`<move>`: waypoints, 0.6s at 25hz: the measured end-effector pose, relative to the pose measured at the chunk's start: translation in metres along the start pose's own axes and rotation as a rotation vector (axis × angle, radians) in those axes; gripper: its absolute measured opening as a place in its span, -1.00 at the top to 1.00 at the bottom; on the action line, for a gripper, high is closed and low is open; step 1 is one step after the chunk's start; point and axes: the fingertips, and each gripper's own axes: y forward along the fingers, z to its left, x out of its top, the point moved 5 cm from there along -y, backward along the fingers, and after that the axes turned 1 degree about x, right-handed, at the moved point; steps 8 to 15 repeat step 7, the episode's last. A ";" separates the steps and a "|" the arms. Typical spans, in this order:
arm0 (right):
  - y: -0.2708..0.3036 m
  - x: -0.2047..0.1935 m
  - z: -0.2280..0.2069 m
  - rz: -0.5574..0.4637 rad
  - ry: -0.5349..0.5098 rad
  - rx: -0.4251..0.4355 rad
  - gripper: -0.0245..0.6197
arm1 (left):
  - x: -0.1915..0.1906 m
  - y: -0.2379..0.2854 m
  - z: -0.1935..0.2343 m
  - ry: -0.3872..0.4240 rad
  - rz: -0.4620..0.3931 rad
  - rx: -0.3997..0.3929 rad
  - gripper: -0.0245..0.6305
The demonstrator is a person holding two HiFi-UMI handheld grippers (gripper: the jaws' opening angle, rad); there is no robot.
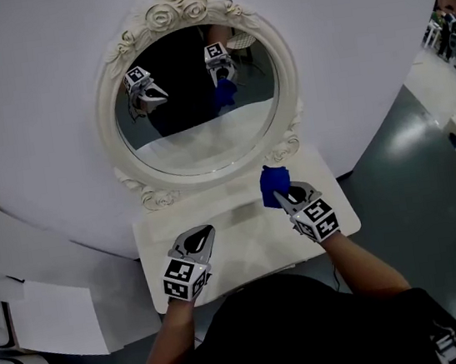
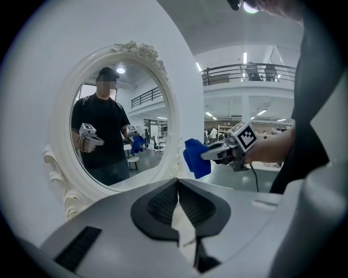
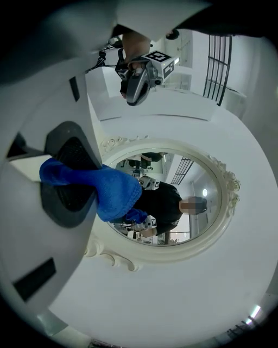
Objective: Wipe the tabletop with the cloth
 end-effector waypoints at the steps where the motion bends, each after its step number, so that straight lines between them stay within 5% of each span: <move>1: -0.001 -0.001 0.002 0.002 -0.003 -0.001 0.80 | 0.000 -0.001 -0.001 0.001 -0.002 -0.001 0.88; 15: -0.006 0.001 0.014 -0.018 -0.008 -0.008 0.80 | -0.002 -0.007 -0.004 0.005 -0.008 -0.007 0.88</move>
